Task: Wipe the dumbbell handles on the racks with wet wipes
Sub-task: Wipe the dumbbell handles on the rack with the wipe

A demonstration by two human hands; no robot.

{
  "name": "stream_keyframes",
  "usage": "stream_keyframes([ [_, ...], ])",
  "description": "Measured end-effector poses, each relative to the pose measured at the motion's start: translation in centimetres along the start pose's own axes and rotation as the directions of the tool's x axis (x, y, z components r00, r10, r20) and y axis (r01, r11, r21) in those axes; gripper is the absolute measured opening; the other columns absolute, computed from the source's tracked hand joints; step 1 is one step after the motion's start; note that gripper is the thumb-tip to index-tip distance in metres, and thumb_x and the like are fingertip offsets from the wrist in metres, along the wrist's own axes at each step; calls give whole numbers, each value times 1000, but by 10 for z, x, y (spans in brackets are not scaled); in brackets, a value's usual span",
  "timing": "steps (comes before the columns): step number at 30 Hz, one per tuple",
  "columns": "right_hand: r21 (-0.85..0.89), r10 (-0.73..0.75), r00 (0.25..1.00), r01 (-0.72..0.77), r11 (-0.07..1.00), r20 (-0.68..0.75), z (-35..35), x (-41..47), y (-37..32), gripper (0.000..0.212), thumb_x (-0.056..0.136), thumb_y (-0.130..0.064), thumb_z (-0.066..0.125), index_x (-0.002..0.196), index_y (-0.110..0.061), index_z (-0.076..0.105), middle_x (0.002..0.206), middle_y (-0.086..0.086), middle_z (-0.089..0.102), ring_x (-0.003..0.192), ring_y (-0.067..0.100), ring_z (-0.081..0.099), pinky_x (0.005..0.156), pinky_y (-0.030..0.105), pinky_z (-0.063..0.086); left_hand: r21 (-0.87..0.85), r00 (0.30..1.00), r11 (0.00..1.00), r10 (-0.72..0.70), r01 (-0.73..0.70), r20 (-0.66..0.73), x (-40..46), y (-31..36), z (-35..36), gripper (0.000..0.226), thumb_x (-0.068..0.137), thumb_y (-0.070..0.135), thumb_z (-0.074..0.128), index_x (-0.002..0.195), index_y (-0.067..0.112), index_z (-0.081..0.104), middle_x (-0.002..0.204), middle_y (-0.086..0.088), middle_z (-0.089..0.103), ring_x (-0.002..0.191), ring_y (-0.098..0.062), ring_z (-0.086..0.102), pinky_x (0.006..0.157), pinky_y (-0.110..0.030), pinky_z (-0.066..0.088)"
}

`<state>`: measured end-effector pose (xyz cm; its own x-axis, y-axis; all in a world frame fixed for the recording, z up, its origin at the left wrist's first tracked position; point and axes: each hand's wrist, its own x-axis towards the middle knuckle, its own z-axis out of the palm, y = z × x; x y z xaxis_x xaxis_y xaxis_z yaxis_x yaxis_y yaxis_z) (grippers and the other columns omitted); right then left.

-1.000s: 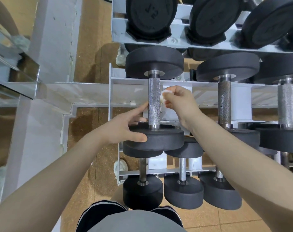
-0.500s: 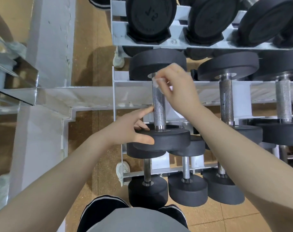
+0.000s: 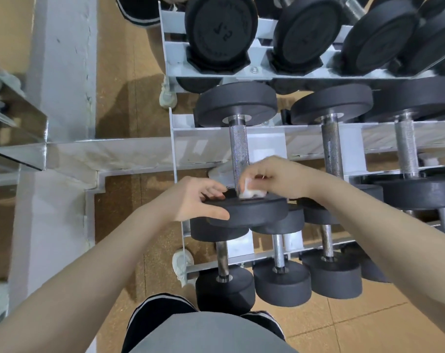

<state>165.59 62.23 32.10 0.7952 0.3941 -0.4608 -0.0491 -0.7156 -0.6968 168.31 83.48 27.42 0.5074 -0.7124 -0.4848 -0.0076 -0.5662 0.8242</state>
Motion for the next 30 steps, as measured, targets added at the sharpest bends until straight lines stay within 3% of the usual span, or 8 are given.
stream_keyframes([
  [4,671,290,886,32,740,-361,-3,-16,-8,24,93,0,46,79,-15,59,70,-9,63,62,0,57,63,13,46,0,998,999,48,-48,-35,-4,16,-3,60,76,46,70,129,34,43,121,10,56,107,-6,54,97,-24,40],
  [8,940,459,865,41,338,-203,1,-35,-15,19,97,-10,43,85,-15,56,81,2,63,71,13,61,61,23,55,9,981,995,101,-101,-168,-1,48,2,48,79,49,64,123,33,51,110,8,59,105,-10,55,97,-28,42],
  [11,971,517,839,56,232,-172,-3,-50,-12,15,98,-13,42,89,-14,54,90,7,60,74,16,61,54,24,54,47,951,983,184,-178,-249,6,72,16,42,84,31,62,124,24,52,107,9,60,99,-10,57,92,-26,46],
  [15,965,460,870,63,255,-179,-10,-72,2,15,98,-17,43,101,-10,56,98,9,62,77,17,61,55,24,54,-51,910,973,191,-224,-368,18,102,45,33,78,35,69,107,25,59,97,2,65,87,-18,63,82,-36,52],
  [19,904,323,927,36,425,-189,-24,-103,30,23,92,-23,53,109,-9,57,100,7,65,86,16,64,77,29,56,-31,862,980,158,-197,-481,36,133,78,17,82,31,67,93,19,62,85,-2,66,78,-23,62,77,-46,52],
  [23,840,246,944,56,539,-221,-44,-131,69,18,79,-8,68,94,-15,60,94,5,67,84,16,66,75,29,55,-16,838,991,106,-135,-536,55,166,118,15,84,25,65,92,13,62,84,-6,66,76,-20,60,69,-31,50],
  [27,763,214,957,14,646,-198,-70,-155,111,13,83,-3,64,85,-16,61,75,-1,66,71,12,62,65,24,53,-176,819,976,1,-125,-574,79,191,157,8,89,20,59,90,14,64,85,2,68,79,-10,63,74,-22,50],
  [30,701,203,958,-4,713,-202,-90,-169,136,11,86,-2,60,84,-13,60,72,-1,60,58,3,56,51,13,44,-99,747,994,-36,-40,-663,97,200,181,13,91,25,55,99,22,65,94,10,65,87,-4,59,72,-7,42],
])
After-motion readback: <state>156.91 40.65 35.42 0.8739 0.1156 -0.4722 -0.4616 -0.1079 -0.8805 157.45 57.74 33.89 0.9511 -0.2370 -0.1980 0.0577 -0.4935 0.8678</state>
